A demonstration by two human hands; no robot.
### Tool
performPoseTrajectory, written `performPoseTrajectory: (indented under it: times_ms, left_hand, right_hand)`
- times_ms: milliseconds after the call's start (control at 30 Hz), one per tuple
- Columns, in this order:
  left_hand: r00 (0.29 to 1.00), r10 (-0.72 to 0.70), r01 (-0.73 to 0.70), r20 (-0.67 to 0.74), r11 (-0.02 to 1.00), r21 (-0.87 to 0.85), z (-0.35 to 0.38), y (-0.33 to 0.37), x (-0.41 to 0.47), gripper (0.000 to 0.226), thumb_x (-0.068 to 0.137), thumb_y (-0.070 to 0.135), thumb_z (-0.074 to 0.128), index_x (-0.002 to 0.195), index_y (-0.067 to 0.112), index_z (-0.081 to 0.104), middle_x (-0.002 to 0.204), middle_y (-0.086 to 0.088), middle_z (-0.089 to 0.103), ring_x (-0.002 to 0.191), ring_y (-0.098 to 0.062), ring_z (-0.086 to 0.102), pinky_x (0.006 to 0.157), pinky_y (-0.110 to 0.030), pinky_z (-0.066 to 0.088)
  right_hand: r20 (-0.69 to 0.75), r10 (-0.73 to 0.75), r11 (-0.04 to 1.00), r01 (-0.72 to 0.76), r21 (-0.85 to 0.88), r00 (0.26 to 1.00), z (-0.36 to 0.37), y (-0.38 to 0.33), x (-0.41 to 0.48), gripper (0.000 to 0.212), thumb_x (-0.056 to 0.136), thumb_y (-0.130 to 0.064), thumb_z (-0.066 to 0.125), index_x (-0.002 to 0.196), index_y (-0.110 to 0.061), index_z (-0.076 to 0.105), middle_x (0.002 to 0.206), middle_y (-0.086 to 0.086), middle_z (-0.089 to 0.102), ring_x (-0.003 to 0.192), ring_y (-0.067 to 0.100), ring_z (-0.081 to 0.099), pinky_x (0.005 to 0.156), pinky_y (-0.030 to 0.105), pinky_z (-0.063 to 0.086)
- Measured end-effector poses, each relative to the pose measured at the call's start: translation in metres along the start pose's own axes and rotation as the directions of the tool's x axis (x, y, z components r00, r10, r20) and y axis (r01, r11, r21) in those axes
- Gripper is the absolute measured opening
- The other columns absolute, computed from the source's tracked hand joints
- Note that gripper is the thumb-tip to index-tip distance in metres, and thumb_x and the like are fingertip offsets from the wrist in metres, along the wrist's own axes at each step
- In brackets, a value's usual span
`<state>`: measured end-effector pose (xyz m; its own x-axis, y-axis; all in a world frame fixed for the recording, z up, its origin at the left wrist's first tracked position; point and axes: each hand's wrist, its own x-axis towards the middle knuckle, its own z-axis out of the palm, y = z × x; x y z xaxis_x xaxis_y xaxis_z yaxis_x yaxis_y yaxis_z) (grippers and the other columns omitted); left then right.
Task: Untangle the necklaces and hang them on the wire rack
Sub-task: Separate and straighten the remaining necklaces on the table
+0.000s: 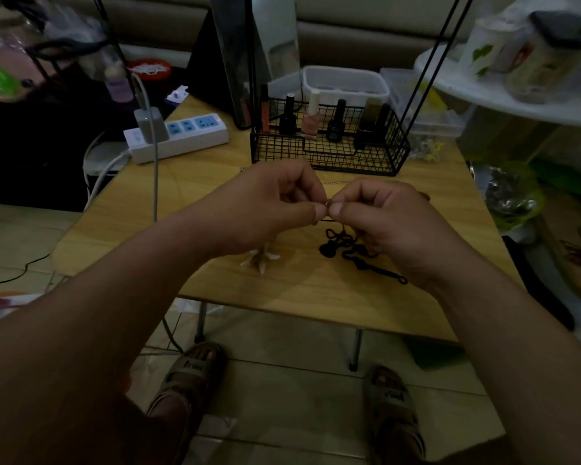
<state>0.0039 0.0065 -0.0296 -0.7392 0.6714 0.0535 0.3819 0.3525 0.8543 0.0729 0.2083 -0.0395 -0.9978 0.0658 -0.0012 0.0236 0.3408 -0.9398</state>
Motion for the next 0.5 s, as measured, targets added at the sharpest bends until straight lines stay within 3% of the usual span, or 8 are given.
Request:
performPoseTrajectory:
  times_ms: [133,333,500]
  left_hand:
    - [1.000,-0.001,0.001,-0.009,1.000,0.030,0.0002,0.0008,0.0002,0.005,0.097,0.026,0.070,0.101,0.024,0.069,0.091,0.001,0.075,0.089,-0.028,0.069,0.077,-0.050,0.057]
    - [0.999,-0.038,0.038,-0.009,0.999,0.006,-0.0008,-0.0008,0.0014,0.008,0.102,0.027,0.062,0.099,0.025,0.069,0.087,0.005,0.076,0.072,-0.012,0.061,0.070,-0.038,0.053]
    - [0.999,-0.039,0.039,0.009,0.998,0.039,-0.0001,-0.0008,0.0007,0.011,0.103,0.030,0.061,0.096,0.024,0.068,0.084,0.005,0.075,0.071,-0.011,0.060,0.069,-0.038,0.052]
  right_hand:
    - [-0.006,-0.024,0.999,0.024,-0.047,1.000,0.0026,-0.0005,-0.0007,0.006,0.092,-0.020,0.074,0.088,-0.017,0.073,0.062,-0.011,0.055,0.054,0.000,0.046,0.049,0.015,0.037]
    - [-0.045,-0.015,0.995,0.011,-0.095,0.999,0.0056,-0.0002,-0.0015,0.007,0.094,-0.028,0.074,0.091,-0.021,0.073,0.067,-0.015,0.062,0.057,-0.005,0.052,0.052,0.013,0.041]
    - [-0.035,0.026,1.000,-0.027,-0.011,0.999,0.0079,-0.0038,-0.0028,0.004,0.096,-0.020,0.071,0.099,-0.017,0.072,0.081,0.002,0.073,0.060,0.004,0.058,0.052,0.018,0.045]
